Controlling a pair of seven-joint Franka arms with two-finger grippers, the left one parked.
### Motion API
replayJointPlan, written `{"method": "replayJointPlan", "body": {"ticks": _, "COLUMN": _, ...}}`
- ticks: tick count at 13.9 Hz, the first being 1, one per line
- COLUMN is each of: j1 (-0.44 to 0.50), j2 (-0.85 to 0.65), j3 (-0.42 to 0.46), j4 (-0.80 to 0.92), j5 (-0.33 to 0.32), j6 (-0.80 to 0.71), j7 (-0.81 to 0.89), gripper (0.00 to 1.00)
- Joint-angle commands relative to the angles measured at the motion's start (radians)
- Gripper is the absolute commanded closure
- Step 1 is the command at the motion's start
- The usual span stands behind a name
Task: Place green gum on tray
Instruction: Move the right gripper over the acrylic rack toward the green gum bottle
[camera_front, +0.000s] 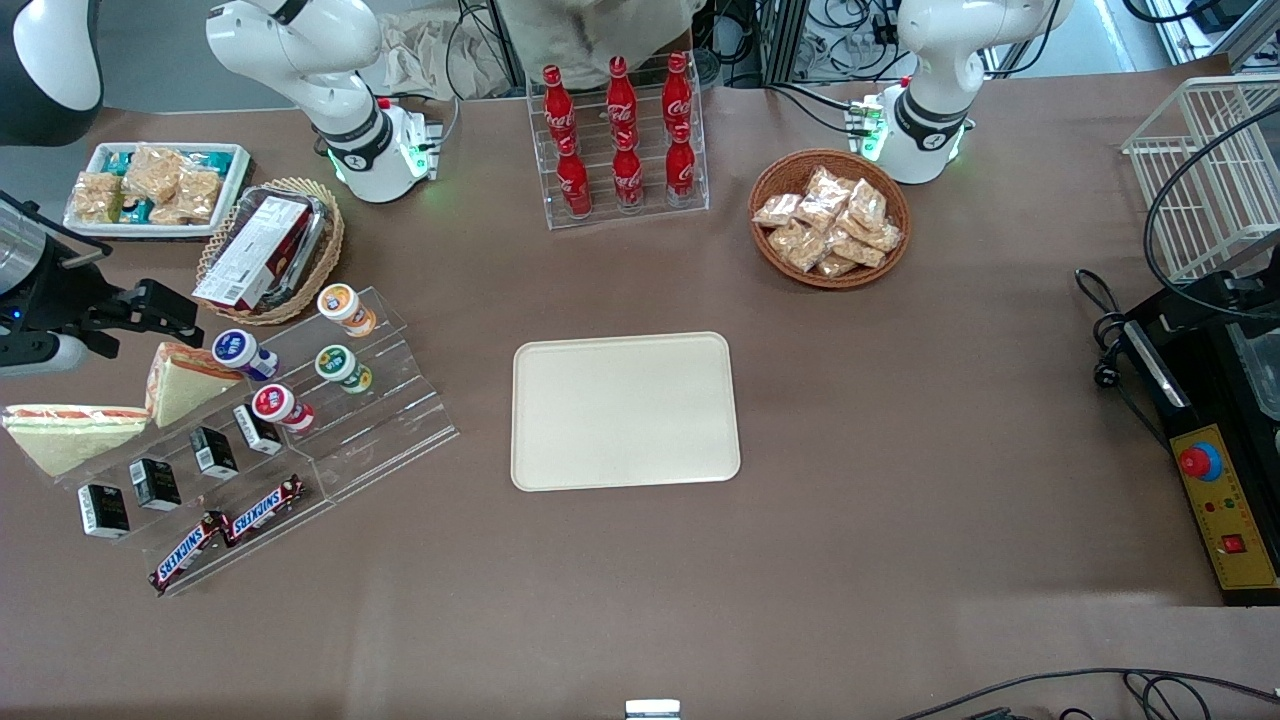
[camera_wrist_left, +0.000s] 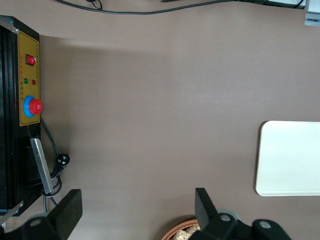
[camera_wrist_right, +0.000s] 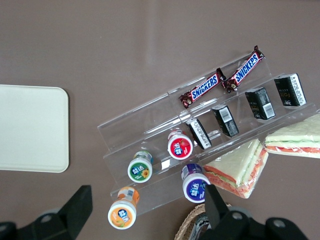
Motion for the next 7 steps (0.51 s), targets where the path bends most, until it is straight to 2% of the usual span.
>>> {"method": "replayJointPlan", "body": {"ticks": 1, "j1": 0.000, "j2": -0.002, "j3": 0.001, "j4": 0.014, "j5": -0.006, "j6": -0.018, "j7": -0.009, "gripper": 0.00}}
{"method": "replayJointPlan", "body": {"ticks": 7, "j1": 0.042, "j2": -0.025, "j3": 0.010, "j4": -0.027, "j5": -0.014, "j6": -0.049, "j7": -0.044, "gripper": 0.00}}
